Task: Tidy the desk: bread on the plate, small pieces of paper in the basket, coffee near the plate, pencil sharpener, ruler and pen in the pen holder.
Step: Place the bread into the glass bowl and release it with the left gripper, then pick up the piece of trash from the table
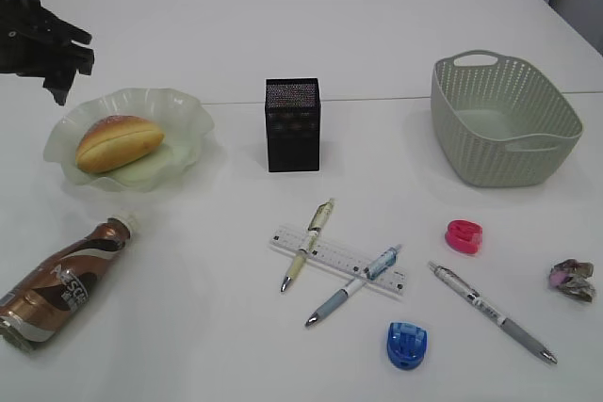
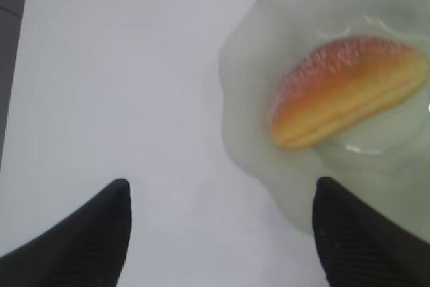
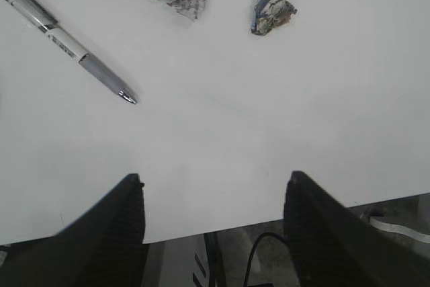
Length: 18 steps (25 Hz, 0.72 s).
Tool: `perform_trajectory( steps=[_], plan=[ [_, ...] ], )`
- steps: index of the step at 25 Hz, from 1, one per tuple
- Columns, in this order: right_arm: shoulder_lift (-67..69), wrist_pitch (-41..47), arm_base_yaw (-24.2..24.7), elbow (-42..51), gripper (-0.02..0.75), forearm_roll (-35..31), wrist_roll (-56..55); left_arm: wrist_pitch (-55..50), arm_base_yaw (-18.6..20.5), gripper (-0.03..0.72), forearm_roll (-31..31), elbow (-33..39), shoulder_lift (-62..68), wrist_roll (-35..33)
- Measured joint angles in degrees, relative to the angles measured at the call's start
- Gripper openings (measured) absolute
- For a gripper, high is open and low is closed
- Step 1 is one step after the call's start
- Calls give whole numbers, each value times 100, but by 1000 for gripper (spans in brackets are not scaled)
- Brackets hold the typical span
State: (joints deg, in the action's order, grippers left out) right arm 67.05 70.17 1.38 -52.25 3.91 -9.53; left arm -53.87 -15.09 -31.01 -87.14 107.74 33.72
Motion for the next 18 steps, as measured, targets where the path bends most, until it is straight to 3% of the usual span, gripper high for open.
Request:
perform_trajectory(
  steps=[8, 15, 18],
  plan=[
    [0, 0, 0, 0, 508, -76, 0, -798, 0, 526, 2066, 0, -695, -1791],
    [0, 0, 0, 0, 508, -209, 0, -1639, -36, 515, 2470, 0, -1600, -2166],
    [82, -53, 0, -4, 508, -285, 9, -1692, -36, 487, 3037, 0, -2328, -2227]
  ],
)
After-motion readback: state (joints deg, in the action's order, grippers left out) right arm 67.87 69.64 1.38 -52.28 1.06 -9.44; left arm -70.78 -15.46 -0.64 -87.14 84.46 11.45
